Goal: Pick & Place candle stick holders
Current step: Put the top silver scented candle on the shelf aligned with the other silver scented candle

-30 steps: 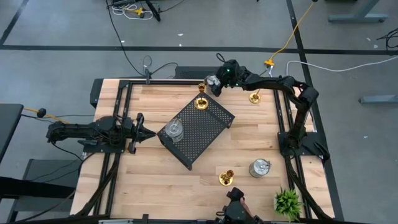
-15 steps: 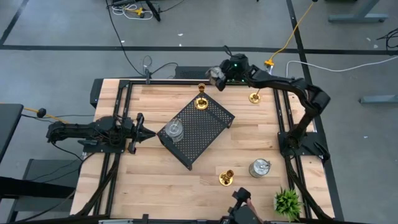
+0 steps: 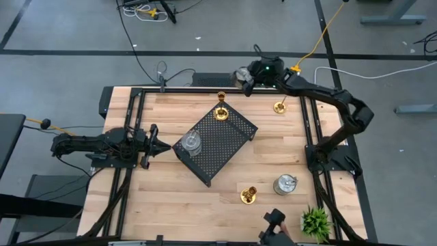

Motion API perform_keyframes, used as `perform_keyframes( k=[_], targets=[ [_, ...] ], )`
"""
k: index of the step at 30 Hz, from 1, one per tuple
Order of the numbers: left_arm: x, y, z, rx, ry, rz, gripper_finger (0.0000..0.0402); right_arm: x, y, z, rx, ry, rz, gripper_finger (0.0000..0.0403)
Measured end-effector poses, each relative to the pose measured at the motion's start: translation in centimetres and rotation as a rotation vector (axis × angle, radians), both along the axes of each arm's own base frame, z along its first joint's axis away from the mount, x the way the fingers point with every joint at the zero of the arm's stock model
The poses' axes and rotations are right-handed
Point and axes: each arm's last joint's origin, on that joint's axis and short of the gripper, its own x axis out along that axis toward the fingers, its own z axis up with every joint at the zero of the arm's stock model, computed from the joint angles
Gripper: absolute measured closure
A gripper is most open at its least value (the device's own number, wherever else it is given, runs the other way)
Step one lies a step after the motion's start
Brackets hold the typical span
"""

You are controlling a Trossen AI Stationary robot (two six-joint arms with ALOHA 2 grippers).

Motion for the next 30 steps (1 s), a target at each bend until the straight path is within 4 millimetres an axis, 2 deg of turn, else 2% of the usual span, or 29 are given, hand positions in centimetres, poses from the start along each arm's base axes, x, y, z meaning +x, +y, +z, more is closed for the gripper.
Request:
perform_keyframes(
  k=[9, 20, 30],
  targets=[
    [0.0, 0.0, 0.0, 0.000, 0.000, 0.000, 0.0362, -2.1, 1.7, 3.2, -0.027, -0.036, -0.002, 0.0037],
    [0.0, 0.0, 0.0, 0.000, 0.000, 0.000, 0.0362, -3.4, 2.9, 4.2, -0.002, -0.008, -0.001, 0.0037],
    [0.0, 0.0, 0.0, 0.000, 0.000, 0.001, 0.0362, -5.6, 6.0, 6.5, 0.012, -0.007, 0.040, 0.0037]
  ],
)
